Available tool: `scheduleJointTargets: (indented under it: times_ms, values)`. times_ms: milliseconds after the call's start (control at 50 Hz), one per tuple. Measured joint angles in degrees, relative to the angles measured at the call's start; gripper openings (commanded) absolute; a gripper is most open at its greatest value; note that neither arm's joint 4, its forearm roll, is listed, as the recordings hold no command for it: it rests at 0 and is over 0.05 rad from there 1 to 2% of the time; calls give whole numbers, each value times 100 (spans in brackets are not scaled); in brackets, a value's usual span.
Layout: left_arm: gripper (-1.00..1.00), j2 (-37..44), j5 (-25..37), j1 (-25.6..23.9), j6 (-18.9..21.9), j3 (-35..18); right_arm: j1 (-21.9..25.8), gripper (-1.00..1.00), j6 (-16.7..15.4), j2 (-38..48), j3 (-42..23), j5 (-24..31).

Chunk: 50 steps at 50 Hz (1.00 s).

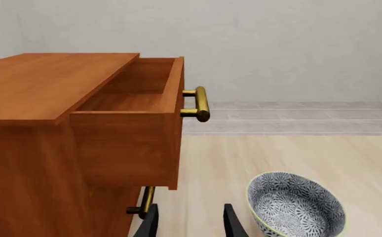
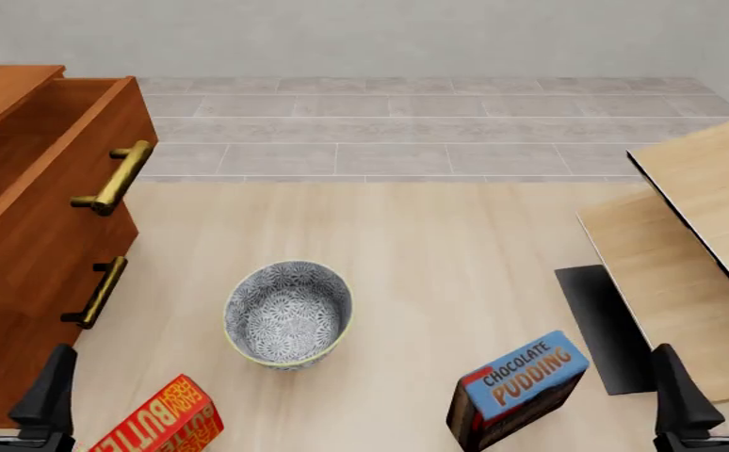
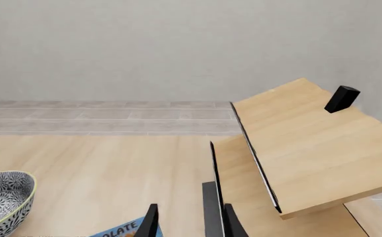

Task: Close the top drawer of the cabinet.

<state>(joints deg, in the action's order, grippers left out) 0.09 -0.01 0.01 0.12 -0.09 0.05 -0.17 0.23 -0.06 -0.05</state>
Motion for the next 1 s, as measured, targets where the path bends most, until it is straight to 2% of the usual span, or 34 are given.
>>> scheduleJointTargets:
  times_ms: [560, 680, 1000]
  values:
    - [100, -5, 42, -197, 174, -88, 163, 100, -19, -13, -17, 103]
    - [100, -7, -43, -329, 432, -93, 183, 100, -5, -15, -12, 116]
    - [100, -8, -392, -863, 1482, -32, 193, 100, 64, -14, -2, 165]
